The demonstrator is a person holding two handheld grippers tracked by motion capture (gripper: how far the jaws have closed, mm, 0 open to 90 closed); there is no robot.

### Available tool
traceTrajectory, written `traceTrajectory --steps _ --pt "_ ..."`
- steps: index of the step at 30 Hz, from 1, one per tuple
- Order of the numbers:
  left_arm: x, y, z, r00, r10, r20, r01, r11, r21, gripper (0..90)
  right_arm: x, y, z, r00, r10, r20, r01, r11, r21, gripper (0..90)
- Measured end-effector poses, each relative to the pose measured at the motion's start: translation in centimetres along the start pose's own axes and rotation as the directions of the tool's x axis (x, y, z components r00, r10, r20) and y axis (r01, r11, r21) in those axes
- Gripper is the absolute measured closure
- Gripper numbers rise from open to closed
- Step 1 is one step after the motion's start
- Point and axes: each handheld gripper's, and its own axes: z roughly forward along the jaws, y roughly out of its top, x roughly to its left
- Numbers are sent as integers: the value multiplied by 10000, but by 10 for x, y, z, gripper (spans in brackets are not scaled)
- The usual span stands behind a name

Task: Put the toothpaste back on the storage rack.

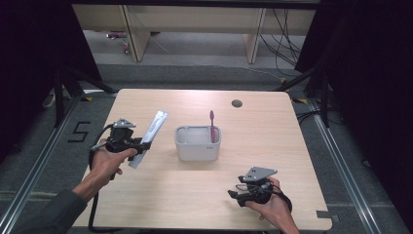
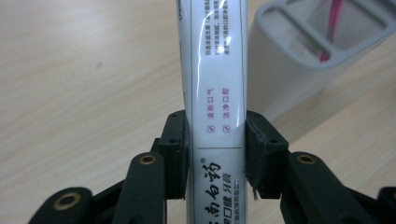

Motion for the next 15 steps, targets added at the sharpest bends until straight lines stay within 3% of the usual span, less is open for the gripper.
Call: traceTrajectory --steps 2,5,9,13,14,15 --pt "-6 3 0 10000 -57 75 62 9977 -673 629 0 0 0 10000 -2 -13 2 10000 0 347" --pt "-15 9 2 9999 60 150 -40 9917 -1287 630 -1 -1 2 10000 -20 14 20 9998 -192 348" --pt "-24 16 3 9976 -389 580 502 9768 -2084 632 -1 -1 1 10000 -62 5 62 9999 -118 348" --pt "-32 24 6 9953 -430 871 652 9602 -2715 632 -2 -1 0 10000 -66 1 66 10000 -43 348" --pt "-34 26 7 9946 -402 953 663 9550 -2890 632 0 -1 -1 9998 200 15 -200 9998 25 348" --pt "-35 27 9 9941 -411 1007 699 9508 -3017 632 0 -1 -1 9998 174 26 -174 9998 12 348"
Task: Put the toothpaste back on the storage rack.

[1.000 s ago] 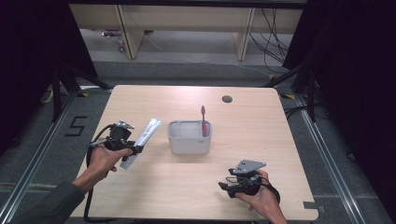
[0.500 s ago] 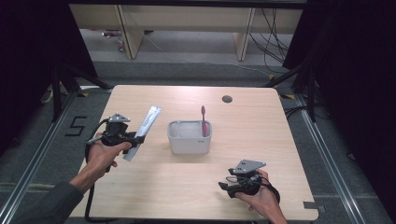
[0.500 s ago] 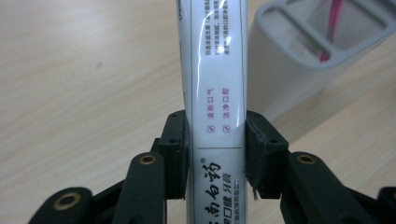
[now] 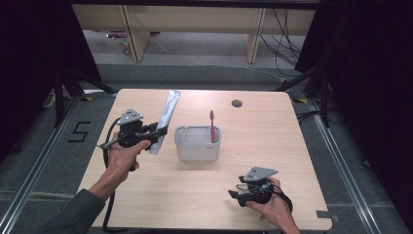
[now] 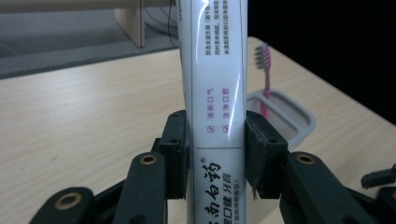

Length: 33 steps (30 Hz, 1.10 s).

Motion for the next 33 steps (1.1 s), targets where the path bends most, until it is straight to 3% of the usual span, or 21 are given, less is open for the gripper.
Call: traceTrajectory --steps 3,5,18,28,33 --pt "-4 1 7 9998 -142 136 146 9992 -365 632 -2 1 0 9992 -406 58 406 9991 -121 348" --pt "-6 2 12 9995 -222 225 233 9984 -507 632 -1 0 0 9998 -202 18 202 9998 -67 348" --pt "-26 5 41 9988 -73 482 134 9916 -1289 632 -2 0 0 9996 -297 -35 297 9996 -42 348" --pt "-37 4 64 9989 -100 451 176 9851 -1711 632 -1 -1 0 9998 -192 -41 192 9998 12 347" --pt "-43 2 75 9989 78 455 12 9810 -1942 632 -1 -1 0 9998 -160 -94 160 9999 63 347"
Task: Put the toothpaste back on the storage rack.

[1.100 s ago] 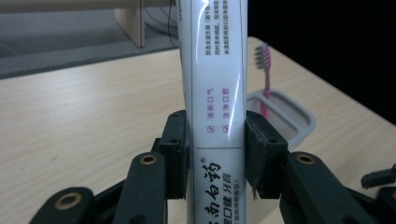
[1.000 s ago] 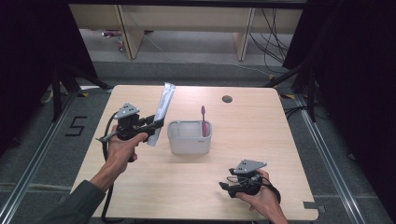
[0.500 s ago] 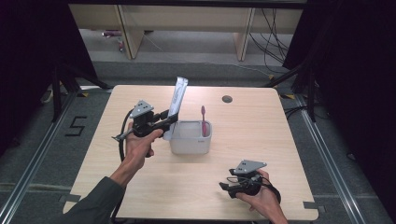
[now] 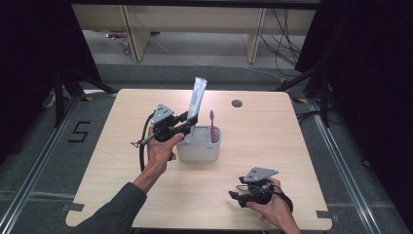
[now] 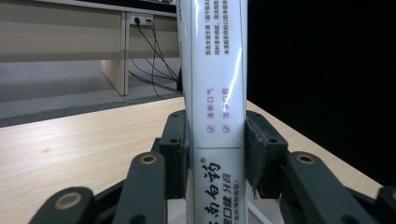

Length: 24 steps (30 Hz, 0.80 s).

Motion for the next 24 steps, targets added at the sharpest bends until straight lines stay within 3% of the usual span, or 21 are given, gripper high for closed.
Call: traceTrajectory --steps 10,15,17,21,22,24 --pt "-2 -11 16 10000 50 -10 -50 9997 -260 631 1 -1 0 10000 67 -39 -67 10000 30 347" --pt "-2 -15 20 9999 126 7 -125 9993 -352 631 -2 -1 0 9998 -194 -43 193 9998 -55 348" --pt "-1 -17 21 9999 127 26 -126 9993 -354 631 0 -1 -1 10000 71 -57 -71 10000 16 347" --pt "0 -22 22 9999 123 -17 -123 9989 -446 630 -2 -1 0 9995 -327 -25 326 9994 -100 347" --pt "-1 -23 23 9999 101 -37 -102 9989 -457 631 -1 -2 0 9999 -94 -43 94 9999 -36 347" --pt "0 -25 24 9999 99 -46 -101 9989 -447 631 -1 -1 0 9999 -129 -48 129 9999 -28 348"
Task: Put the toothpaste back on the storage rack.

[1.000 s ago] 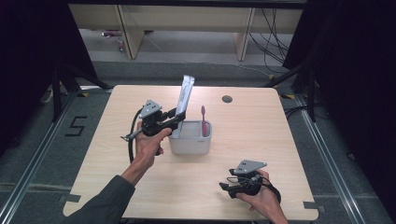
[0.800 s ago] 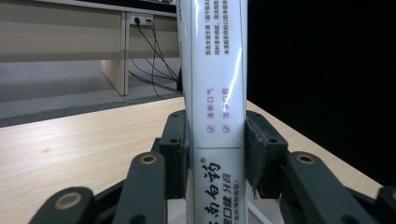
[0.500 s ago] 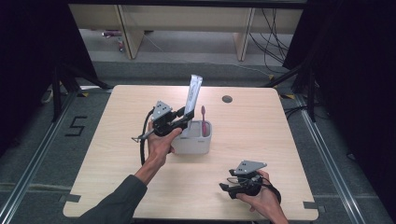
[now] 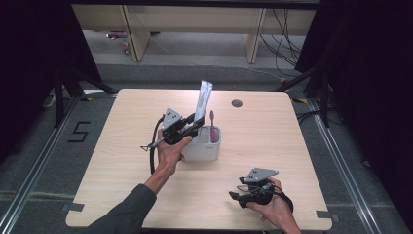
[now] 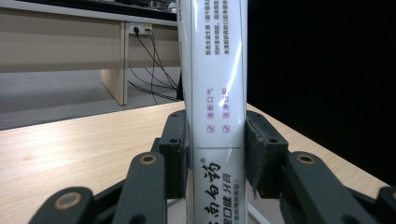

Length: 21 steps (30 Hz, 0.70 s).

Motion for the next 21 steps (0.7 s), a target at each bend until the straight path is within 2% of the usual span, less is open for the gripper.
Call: traceTrajectory --steps 2,4,21 --pt "0 -2 1 10000 62 -32 -62 10000 -28 631 1 0 0 9999 105 -10 -105 9999 52 348" --pt "0 -4 1 10000 54 -41 -54 10000 -56 631 0 0 0 10000 -7 -6 7 10000 32 348" --pt "-3 -22 2 9970 701 -331 -707 9974 -160 629 0 0 0 10000 30 -23 -30 10000 22 348"
